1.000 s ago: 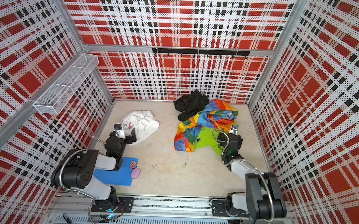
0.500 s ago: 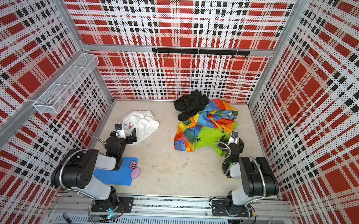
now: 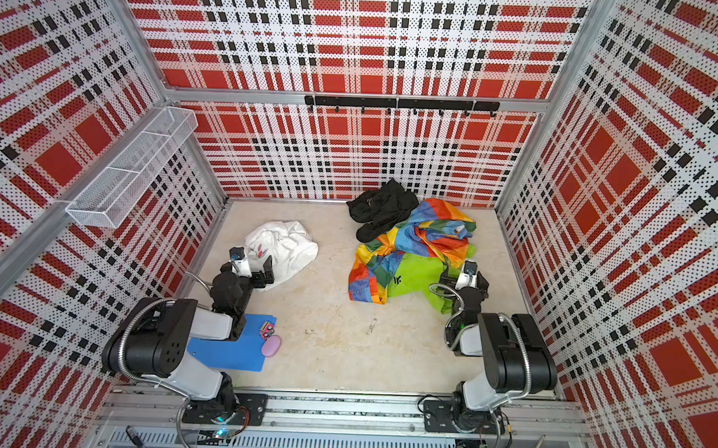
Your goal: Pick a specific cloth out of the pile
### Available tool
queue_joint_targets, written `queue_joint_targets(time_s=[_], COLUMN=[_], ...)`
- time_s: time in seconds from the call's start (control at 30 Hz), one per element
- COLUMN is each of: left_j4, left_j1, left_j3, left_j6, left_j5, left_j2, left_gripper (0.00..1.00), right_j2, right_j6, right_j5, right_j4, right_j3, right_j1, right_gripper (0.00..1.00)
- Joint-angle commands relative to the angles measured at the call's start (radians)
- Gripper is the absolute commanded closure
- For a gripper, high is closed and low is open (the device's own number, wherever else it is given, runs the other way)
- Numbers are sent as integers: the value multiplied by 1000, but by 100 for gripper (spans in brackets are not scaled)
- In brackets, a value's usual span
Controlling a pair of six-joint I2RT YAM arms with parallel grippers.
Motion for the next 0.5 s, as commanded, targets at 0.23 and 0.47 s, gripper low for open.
queue_joint_targets(time_s=[0.23,0.47], left_j4=[20,19], left_j1=[2,3], left_j3=[12,12], left_j6=[-9,-9], left_j5=[10,10], left_j2=[5,4], left_gripper=[1,1], right_j2=[5,1], right_j6=[-17,-16], right_j5=[-98,-136], right_j4=[30,18], right_j3=[29,31], right_j1=[-12,-22], right_gripper=[0,0])
